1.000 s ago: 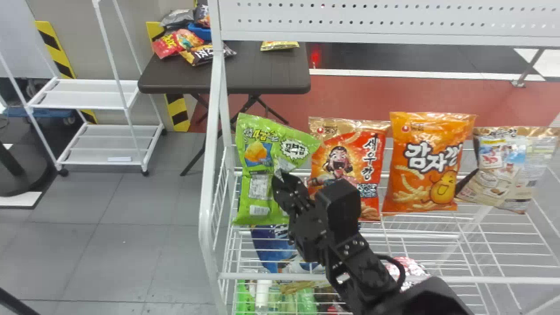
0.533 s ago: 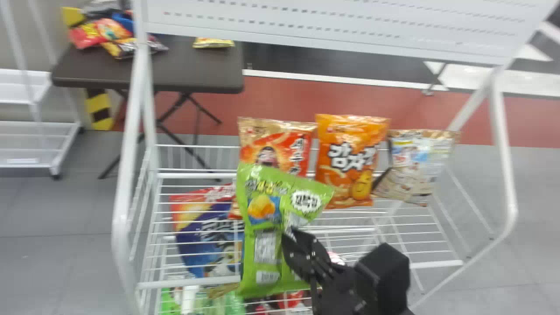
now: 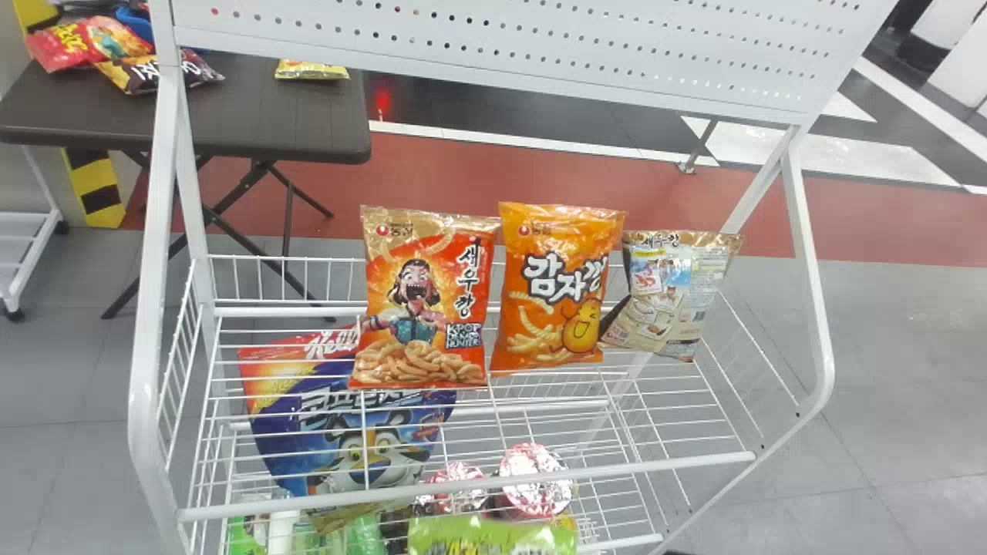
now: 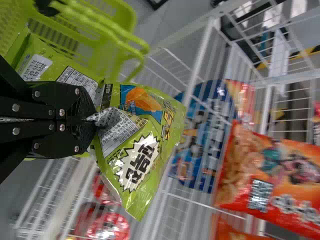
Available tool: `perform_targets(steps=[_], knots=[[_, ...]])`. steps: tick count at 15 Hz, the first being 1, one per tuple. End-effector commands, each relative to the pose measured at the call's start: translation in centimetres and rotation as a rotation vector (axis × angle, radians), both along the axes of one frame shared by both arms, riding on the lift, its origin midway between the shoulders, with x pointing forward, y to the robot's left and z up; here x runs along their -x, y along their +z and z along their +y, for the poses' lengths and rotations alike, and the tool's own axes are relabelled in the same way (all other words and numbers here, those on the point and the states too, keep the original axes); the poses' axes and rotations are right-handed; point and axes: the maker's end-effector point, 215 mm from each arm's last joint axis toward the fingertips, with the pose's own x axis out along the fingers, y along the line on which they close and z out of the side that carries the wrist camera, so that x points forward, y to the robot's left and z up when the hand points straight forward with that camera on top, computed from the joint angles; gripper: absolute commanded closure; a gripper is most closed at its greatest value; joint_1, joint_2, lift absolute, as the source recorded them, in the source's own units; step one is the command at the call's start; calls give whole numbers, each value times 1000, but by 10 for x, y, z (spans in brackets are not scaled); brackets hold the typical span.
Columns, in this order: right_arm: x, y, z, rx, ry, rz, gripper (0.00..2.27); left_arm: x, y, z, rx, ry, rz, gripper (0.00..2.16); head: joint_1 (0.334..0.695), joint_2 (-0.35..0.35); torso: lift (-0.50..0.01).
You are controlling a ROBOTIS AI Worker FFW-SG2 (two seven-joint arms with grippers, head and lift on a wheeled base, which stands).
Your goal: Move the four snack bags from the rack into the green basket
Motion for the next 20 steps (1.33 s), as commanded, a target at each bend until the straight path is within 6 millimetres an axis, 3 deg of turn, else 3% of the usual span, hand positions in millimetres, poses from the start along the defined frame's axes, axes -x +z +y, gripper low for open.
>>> perform_targets(steps=[1, 5, 6, 7, 8, 15, 17, 19, 20], knots=[[15, -31, 10, -16, 6, 68, 2135, 4, 9, 3, 6, 5, -9, 1787, 695, -350, 0], [35, -71, 42, -61, 41, 189, 2040, 8, 14, 2, 13, 0, -7, 1787, 695, -350, 0], [37, -77, 45, -62, 45, 204, 1609, 10, 14, 1, 14, -1, -7, 1787, 695, -350, 0], [37, -81, 44, -59, 42, 210, 532, 10, 14, 2, 13, 0, -5, 1787, 695, -350, 0], [35, -80, 40, -53, 38, 205, -1, 11, 13, 2, 12, -1, -4, 1787, 695, -350, 0], [-11, -40, 8, -35, -26, 79, 53, 17, 16, 2, 14, -3, -5, 1787, 695, -350, 0], [-45, -12, 4, -48, -56, -58, 49, 18, 16, 4, 11, 2, -3, 1787, 695, -350, 0], [-103, 37, -3, -57, -107, -296, 49, 19, 16, 3, 11, 1, -4, 1787, 695, -350, 0], [-126, 52, -5, -68, -131, -375, 49, 20, 16, 2, 8, -3, -4, 1787, 695, -350, 0]])
